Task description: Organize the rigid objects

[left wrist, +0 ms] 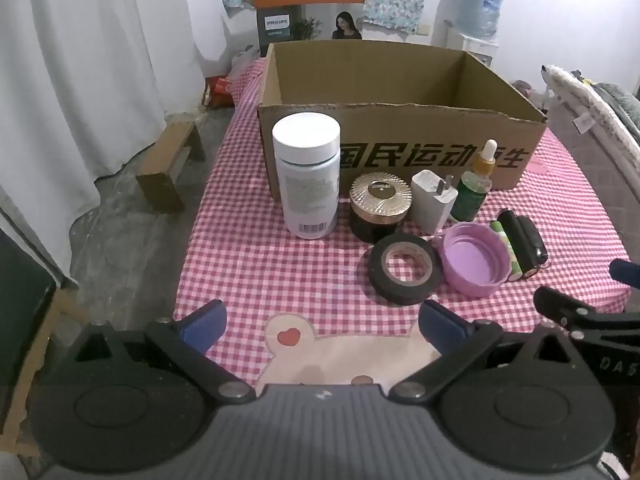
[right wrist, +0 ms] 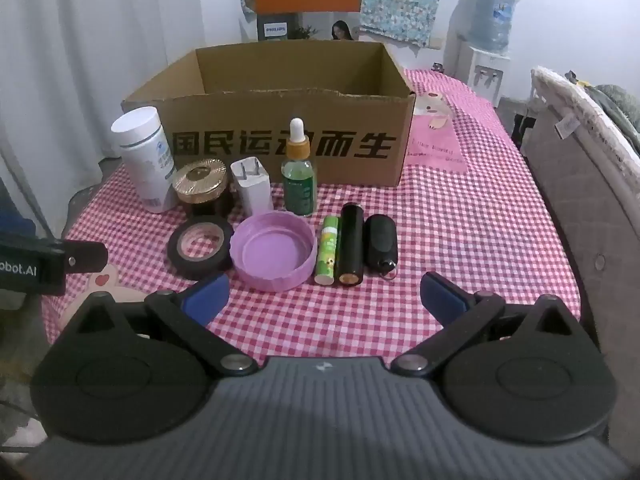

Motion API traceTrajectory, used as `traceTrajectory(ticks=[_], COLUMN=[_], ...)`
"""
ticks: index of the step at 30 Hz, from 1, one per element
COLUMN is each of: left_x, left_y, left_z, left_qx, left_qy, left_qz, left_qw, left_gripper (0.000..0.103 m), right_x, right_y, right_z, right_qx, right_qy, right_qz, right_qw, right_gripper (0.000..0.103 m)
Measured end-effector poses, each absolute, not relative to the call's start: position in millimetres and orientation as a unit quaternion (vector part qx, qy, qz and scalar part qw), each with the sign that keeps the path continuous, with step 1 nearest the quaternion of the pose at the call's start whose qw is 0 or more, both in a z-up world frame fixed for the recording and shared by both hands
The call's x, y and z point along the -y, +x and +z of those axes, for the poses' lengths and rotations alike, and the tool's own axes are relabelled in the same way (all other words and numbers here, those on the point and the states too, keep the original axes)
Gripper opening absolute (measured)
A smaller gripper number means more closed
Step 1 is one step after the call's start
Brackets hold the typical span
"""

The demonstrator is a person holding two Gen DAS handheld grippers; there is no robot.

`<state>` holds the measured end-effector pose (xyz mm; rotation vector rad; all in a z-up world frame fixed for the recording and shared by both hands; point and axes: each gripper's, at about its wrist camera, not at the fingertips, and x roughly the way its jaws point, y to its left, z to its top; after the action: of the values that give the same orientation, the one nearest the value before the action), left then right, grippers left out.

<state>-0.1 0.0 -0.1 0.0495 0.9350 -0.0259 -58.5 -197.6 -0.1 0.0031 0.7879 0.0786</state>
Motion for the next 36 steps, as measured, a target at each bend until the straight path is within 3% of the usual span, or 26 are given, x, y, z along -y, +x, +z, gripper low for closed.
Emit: traceTrajectory(ticks=[36], left_x=[-1.9], left_y=[3.7], left_z=[-10.3], left_qx=[-0.465], left_qy=[0.019], left_qz=[-0.006], left_qw=[0.885], left_gripper=[0.103], right_x=[195.3], right_y=[-50.4], right_z=[4.0], right_qx=[-0.395], right_qy=[0.005], right_qz=[0.04], right_qw=[0.918], right_gripper=[0.102])
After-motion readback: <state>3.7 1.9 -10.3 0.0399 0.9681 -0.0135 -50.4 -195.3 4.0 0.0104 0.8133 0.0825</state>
